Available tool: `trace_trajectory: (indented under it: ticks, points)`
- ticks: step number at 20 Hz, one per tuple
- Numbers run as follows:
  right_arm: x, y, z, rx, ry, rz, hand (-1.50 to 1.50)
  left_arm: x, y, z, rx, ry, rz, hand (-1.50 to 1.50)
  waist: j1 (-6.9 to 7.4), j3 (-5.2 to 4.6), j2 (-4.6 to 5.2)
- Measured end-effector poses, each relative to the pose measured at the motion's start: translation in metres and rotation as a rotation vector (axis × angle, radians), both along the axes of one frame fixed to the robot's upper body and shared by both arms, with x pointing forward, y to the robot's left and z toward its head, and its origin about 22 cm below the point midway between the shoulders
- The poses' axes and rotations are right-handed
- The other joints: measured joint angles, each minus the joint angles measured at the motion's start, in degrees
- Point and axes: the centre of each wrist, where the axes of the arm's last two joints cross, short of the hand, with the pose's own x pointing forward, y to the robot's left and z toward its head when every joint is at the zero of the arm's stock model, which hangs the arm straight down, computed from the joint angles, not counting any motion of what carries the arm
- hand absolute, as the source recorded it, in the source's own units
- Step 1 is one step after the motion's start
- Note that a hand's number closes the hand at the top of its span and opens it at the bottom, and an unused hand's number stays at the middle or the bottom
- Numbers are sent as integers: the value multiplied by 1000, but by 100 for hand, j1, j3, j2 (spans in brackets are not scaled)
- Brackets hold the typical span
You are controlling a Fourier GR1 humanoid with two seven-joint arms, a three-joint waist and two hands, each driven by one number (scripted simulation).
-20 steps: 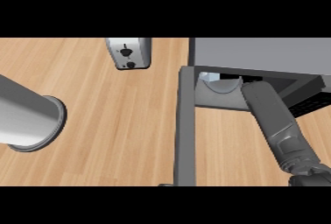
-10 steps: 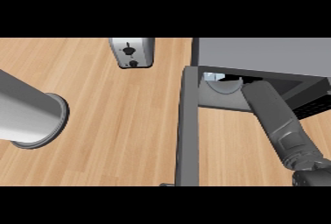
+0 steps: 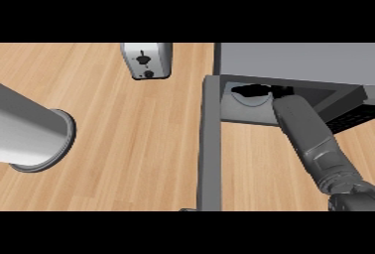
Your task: Pick up the milk, place it into the microwave and close the microwave
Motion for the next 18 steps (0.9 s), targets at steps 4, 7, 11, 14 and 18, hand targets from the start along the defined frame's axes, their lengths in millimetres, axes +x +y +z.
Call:
trace_trajectory:
  ticks: [4, 7, 11, 14, 18]
  points:
    - [-6, 1, -10, 75, -13, 56, -150, 6, -10, 5, 1, 1, -28, -150, -109, -2, -41]
    - [-12, 1, -21, 125, -11, 101, -150, 8, -18, 2, -1, 2, -50, -150, -192, -9, -87]
    - [-18, 0, -30, 182, 5, 146, -150, 15, -32, 0, 7, 4, -83, -150, -300, -15, -139]
    - [-26, -2, -43, 219, 17, 177, -150, 14, -43, 4, 18, 3, -104, -150, -384, -18, -180]
    - [-41, -2, -61, 257, 28, 210, -150, 20, -55, 5, 30, 6, -126, -150, -506, -24, -231]
